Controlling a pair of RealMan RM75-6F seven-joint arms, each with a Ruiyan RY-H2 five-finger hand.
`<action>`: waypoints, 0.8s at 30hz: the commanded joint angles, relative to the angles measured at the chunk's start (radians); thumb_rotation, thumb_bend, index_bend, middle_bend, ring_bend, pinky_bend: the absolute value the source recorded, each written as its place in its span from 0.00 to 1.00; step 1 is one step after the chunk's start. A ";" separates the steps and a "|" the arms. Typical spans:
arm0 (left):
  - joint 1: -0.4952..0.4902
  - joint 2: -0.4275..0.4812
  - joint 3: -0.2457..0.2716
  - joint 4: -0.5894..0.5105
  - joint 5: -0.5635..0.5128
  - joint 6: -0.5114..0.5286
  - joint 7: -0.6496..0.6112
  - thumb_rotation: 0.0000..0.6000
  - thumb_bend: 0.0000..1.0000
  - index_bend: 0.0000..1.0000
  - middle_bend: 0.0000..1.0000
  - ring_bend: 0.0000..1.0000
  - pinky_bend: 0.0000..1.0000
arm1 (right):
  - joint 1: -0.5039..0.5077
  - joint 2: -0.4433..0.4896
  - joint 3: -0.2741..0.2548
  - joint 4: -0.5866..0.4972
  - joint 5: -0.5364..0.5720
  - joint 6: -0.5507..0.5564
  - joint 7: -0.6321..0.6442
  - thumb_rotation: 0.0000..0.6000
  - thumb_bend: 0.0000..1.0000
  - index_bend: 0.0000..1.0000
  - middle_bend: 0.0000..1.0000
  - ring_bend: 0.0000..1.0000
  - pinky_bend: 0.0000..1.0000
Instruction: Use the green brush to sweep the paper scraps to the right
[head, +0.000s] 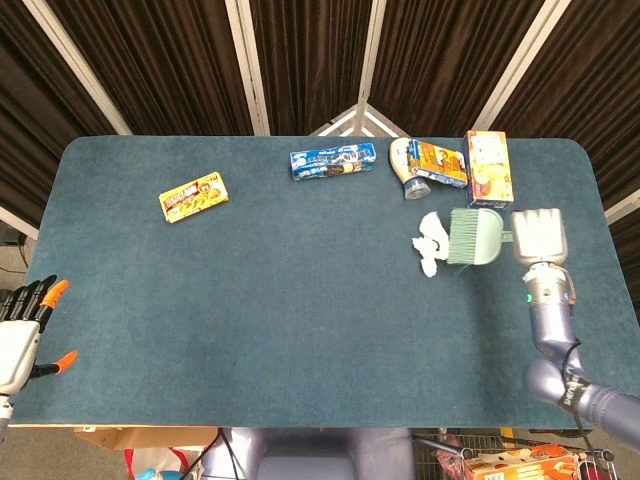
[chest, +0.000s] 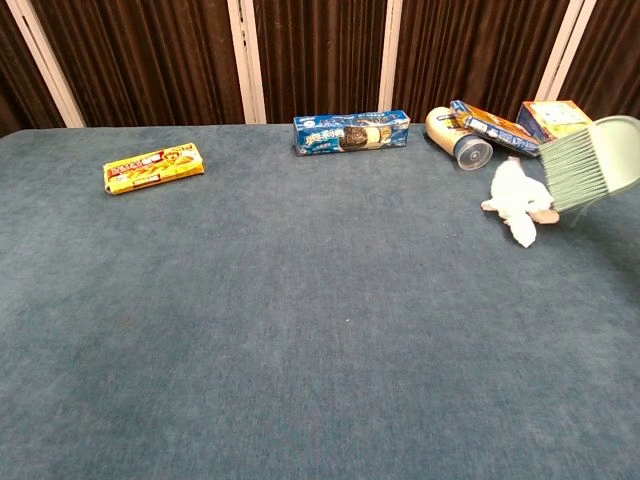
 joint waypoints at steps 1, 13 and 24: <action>-0.001 -0.002 0.000 -0.001 -0.001 -0.002 0.003 1.00 0.05 0.00 0.00 0.00 0.00 | -0.014 0.046 0.006 -0.078 -0.030 0.042 0.016 1.00 0.66 0.83 0.96 1.00 0.99; -0.005 -0.005 -0.001 0.000 0.001 -0.006 0.006 1.00 0.05 0.00 0.00 0.00 0.00 | 0.057 0.024 0.020 -0.262 -0.070 0.064 -0.034 1.00 0.66 0.83 0.96 1.00 0.99; -0.005 0.002 -0.001 0.005 -0.002 -0.008 -0.018 1.00 0.05 0.00 0.00 0.00 0.00 | 0.114 -0.170 -0.053 -0.134 -0.018 0.029 -0.105 1.00 0.66 0.83 0.96 1.00 0.99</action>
